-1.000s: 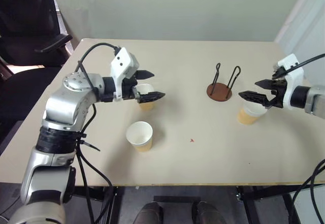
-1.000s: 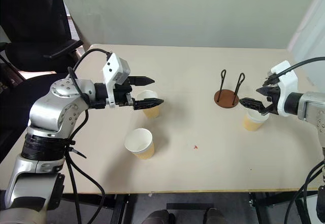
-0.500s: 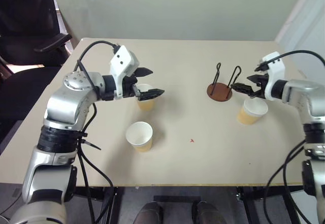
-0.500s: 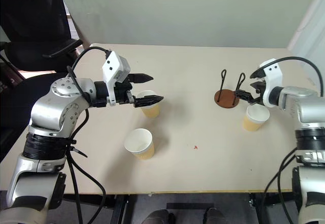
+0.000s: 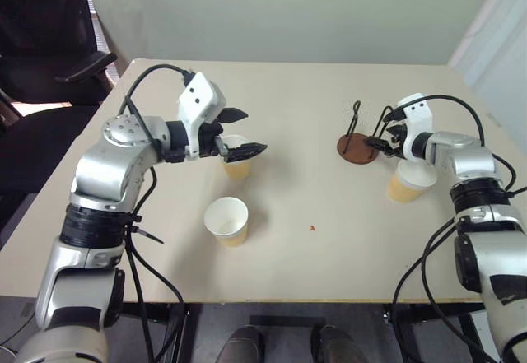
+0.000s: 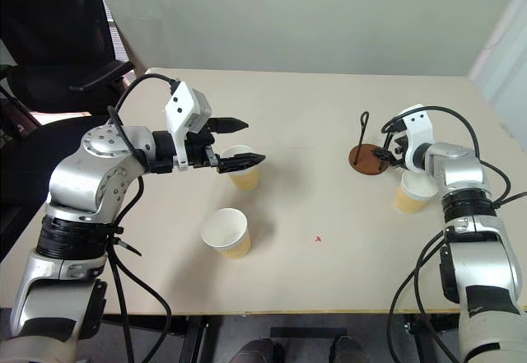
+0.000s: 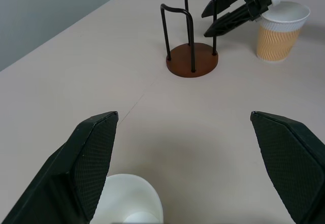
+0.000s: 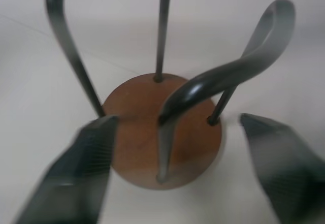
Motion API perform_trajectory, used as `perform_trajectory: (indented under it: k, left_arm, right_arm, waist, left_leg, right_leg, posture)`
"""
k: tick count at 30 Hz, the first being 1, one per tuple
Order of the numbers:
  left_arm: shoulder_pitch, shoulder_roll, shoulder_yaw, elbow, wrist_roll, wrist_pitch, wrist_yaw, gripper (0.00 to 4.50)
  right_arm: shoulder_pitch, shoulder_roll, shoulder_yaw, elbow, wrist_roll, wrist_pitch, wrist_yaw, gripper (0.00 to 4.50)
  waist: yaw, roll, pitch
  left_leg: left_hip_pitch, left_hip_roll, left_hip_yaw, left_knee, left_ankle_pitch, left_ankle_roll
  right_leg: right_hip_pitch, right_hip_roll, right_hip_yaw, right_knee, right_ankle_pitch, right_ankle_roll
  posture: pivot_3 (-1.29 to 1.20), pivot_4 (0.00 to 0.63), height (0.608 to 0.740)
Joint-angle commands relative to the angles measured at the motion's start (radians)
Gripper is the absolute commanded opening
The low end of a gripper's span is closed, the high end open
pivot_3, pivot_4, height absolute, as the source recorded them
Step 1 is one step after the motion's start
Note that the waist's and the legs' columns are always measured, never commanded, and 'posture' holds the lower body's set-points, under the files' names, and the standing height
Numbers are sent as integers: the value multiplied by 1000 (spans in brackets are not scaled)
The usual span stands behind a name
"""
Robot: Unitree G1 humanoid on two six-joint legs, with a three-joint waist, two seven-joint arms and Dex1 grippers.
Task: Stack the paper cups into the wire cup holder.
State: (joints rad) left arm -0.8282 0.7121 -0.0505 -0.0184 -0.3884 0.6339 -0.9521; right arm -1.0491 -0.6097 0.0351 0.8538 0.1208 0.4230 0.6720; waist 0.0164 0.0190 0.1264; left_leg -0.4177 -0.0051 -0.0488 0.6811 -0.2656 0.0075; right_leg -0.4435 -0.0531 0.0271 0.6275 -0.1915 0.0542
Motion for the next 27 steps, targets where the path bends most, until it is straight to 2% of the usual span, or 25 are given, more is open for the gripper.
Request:
perform_trajectory:
  k: [1, 8, 12, 14, 21, 24, 27]
  left_arm:
    - [-3, 16, 38, -26, -2, -16, 0, 4500]
    - [-5, 27, 30, -5, 0, -29, -24, 4500]
    - [-22, 18, 32, 14, -5, -31, -32, 4500]
    - [-33, 14, 22, 24, -7, -33, -47, 4500]
    - [-13, 94, -9, -49, -59, -9, -241, 4500]
    - [-2, 120, -18, -71, -64, -10, -289, 4500]
    - [5, 128, -34, -96, -70, -8, -323, 4500]
  right_arm:
    - [-26, -14, -54, -8, 10, -15, -6, 2456]
    - [-6, -42, -86, -70, 19, 29, 24, 24]
    - [31, -64, -111, -164, 35, 76, 35, 24]
    - [74, -85, -127, -288, 58, 136, 54, 24]
    - [298, -207, -146, -1092, 311, 593, 155, 24]
    - [352, -197, -165, -1294, 401, 739, 111, 24]
    - [400, -152, -162, -1398, 433, 808, 47, 24]
  waist:
    - [0, 0, 0]
    - [1, 0, 0]
    - [2, 0, 0]
    - [4, 0, 0]
    - [3, 1, 1]
    - [0, 1, 0]
    - [-1, 1, 0]
  left_leg:
    - [0, 0, 0, 0, 0, 0]
    - [0, 0, 0, 0, 0, -1]
    - [0, 0, 0, 0, 0, -1]
    - [0, 0, 0, 0, 0, -1]
    - [-3, 1, 0, -1, -1, -3]
    - [-2, 1, 0, 0, -2, -4]
    - [-1, 1, -1, 2, -2, -3]
  right_leg:
    - [0, 0, 0, 0, 0, 0]
    - [0, 0, 0, 0, 0, 0]
    - [0, 0, 0, 0, 0, 0]
    - [0, 0, 0, 0, 0, 0]
    - [-1, 1, -1, 0, 0, 0]
    - [0, 3, 0, -1, 0, 1]
    - [1, 2, 0, -2, 0, 1]
  posture:
    - [0, 150, 740]
    - [0, 150, 740]
    - [0, 150, 740]
    - [0, 150, 740]
    - [0, 150, 740]
    - [0, 150, 740]
    - [0, 150, 740]
